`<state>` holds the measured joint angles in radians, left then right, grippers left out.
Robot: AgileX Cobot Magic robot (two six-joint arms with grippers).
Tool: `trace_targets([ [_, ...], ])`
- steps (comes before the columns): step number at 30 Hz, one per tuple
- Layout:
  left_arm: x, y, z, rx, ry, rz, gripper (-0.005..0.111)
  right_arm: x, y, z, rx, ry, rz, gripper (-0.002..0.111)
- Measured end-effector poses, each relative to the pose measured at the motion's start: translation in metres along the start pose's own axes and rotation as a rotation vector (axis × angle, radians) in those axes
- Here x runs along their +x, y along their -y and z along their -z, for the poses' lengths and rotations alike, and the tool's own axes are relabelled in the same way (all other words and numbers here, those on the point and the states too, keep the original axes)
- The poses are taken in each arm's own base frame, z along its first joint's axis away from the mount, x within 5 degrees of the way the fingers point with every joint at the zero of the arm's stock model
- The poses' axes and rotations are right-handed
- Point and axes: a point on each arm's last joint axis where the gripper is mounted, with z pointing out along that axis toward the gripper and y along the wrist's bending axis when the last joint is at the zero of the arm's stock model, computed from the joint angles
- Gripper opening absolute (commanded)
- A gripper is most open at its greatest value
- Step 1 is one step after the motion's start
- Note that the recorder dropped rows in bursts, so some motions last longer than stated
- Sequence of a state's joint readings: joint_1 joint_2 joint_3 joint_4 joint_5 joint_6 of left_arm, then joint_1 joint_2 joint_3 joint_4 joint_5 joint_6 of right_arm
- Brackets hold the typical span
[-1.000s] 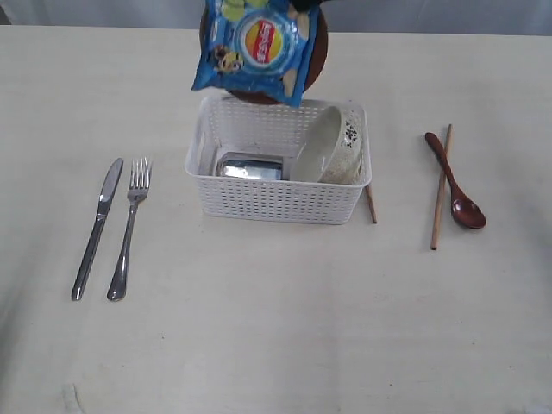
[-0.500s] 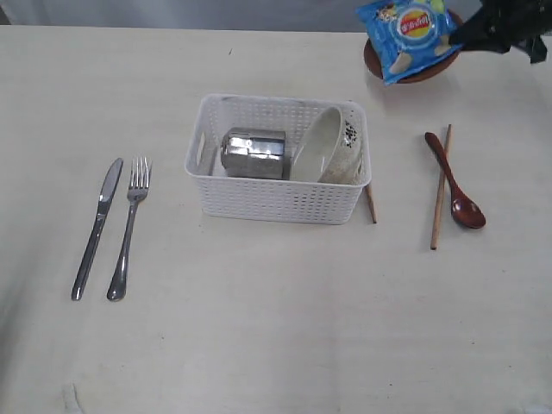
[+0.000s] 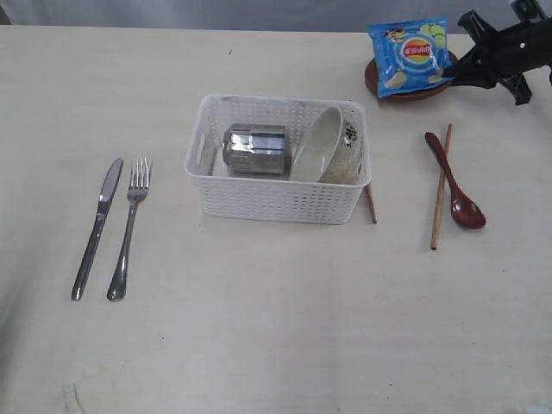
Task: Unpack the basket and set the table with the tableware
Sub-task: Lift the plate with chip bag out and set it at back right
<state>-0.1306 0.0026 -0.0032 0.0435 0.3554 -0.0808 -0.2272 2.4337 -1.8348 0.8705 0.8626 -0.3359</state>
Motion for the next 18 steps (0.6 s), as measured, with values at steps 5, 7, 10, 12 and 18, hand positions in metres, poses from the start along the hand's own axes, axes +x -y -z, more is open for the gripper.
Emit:
trace_targets([
  [5, 0.0, 0.0, 0.0, 0.0, 0.0, 0.0, 0.0, -0.001, 0.002, 0.001, 0.018, -0.002, 0.018, 0.033],
  [7, 0.0, 0.0, 0.0, 0.0, 0.0, 0.0, 0.0, -0.002, 0.003, 0.003, 0.028, 0.0, 0.028, 0.046],
  [10, 0.0, 0.0, 0.0, 0.0, 0.0, 0.0, 0.0, -0.005, 0.004, 0.006, 0.033, 0.008, 0.041, 0.054],
  [12, 0.0, 0.0, 0.0, 0.0, 0.0, 0.0, 0.0, -0.009, 0.001, 0.011, 0.024, 0.008, 0.056, 0.053],
  [18, 0.0, 0.0, 0.0, 0.0, 0.0, 0.0, 0.0, -0.026, -0.022, 0.039, -0.045, -0.014, 0.133, 0.053],
])
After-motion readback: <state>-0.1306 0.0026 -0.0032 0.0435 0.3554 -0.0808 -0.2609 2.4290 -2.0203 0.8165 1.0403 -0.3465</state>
